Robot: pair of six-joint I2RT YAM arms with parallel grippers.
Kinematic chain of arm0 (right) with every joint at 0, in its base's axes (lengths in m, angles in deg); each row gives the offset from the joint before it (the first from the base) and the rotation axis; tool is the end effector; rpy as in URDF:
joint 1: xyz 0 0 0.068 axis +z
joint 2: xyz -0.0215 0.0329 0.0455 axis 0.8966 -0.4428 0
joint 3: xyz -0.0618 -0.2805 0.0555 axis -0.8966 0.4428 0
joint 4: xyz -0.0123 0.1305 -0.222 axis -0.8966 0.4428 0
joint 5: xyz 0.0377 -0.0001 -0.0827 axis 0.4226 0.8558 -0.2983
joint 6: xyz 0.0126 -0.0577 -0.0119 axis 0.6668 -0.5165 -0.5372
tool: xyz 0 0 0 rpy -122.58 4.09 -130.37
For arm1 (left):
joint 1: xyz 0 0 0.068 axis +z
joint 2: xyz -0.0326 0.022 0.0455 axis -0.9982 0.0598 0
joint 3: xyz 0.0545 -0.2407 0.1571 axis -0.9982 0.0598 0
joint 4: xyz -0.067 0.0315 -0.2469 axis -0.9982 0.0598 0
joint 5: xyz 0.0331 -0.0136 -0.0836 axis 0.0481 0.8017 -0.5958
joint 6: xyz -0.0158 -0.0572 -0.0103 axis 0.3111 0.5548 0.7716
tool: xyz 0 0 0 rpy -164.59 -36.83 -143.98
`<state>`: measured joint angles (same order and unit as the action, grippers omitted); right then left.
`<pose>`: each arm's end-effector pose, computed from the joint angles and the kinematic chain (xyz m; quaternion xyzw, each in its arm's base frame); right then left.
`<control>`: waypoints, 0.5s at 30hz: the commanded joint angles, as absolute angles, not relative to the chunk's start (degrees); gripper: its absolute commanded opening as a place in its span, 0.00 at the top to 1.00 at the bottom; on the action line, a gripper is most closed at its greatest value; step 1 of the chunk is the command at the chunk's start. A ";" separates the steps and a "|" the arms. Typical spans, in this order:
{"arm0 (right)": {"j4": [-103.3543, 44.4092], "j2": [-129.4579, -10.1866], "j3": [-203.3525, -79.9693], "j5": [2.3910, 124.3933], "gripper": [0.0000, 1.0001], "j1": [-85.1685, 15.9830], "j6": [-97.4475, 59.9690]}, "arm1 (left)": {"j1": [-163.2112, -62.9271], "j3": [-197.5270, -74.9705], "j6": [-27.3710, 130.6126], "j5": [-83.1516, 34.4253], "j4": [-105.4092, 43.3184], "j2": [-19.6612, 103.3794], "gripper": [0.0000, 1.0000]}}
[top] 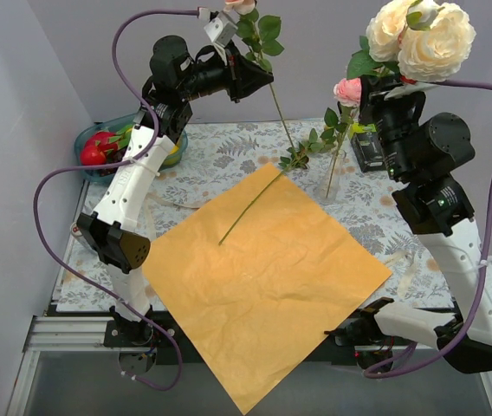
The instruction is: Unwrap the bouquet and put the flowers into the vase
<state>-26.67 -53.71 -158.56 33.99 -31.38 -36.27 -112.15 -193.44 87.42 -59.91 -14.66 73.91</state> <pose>0.1702 0.0882 0.5831 -0.0484 0.5546 0.0539 0.8290 0.3581 -0.2057 0.5444 0.1601 0.6531 -0.6126 0.4153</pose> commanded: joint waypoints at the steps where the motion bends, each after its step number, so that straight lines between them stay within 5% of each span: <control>1: -28.57 -51.50 -156.29 30.97 0.99 -31.99 -36.98 | -112.41 -193.98 87.85 -60.31 -16.46 71.04 1.00; 15: -42.81 -49.30 -143.90 32.64 0.99 -38.40 -31.80 | -112.59 -194.69 92.07 -62.33 -19.18 70.25 1.00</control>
